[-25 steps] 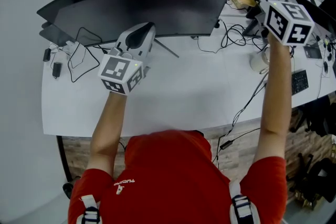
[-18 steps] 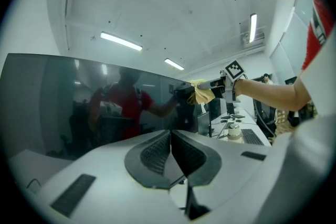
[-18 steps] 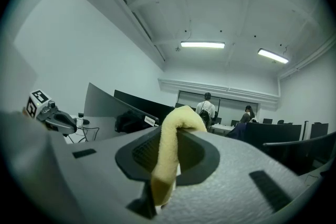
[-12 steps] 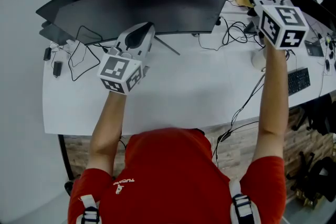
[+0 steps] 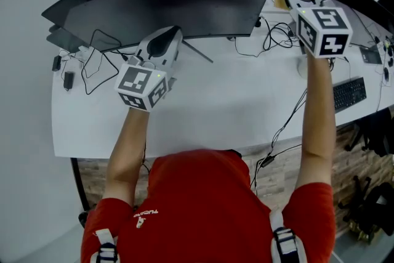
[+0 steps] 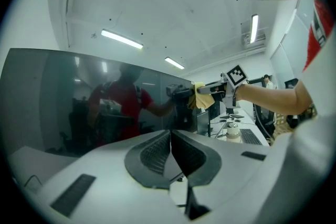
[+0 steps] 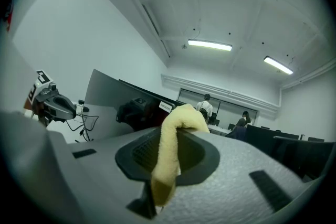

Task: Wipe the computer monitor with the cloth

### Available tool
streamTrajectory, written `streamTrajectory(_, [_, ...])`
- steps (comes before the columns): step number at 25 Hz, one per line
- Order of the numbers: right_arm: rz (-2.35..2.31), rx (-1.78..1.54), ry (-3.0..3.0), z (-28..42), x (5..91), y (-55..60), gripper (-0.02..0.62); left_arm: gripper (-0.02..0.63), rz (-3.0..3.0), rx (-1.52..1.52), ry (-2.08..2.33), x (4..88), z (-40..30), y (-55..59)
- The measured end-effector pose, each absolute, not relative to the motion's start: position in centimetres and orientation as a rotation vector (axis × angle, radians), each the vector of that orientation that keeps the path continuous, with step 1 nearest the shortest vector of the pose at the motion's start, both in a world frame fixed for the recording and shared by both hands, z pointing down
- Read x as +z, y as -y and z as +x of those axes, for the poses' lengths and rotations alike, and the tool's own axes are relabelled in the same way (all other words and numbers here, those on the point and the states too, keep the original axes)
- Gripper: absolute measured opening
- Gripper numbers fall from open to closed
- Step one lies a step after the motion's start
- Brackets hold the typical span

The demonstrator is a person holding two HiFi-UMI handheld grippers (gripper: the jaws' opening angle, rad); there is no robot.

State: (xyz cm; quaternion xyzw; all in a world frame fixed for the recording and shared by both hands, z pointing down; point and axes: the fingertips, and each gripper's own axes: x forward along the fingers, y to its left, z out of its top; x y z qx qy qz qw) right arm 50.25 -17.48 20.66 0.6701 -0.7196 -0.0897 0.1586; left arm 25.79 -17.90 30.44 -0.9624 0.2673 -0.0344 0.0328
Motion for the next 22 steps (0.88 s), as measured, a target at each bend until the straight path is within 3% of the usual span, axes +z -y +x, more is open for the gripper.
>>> streamTrajectory(22, [1.854, -0.022, 2.039, 50.2, 35.2, 18.1, 0.060, 0.011, -2.991, -0.020, -0.864, 33.7, 25.9, 17.9])
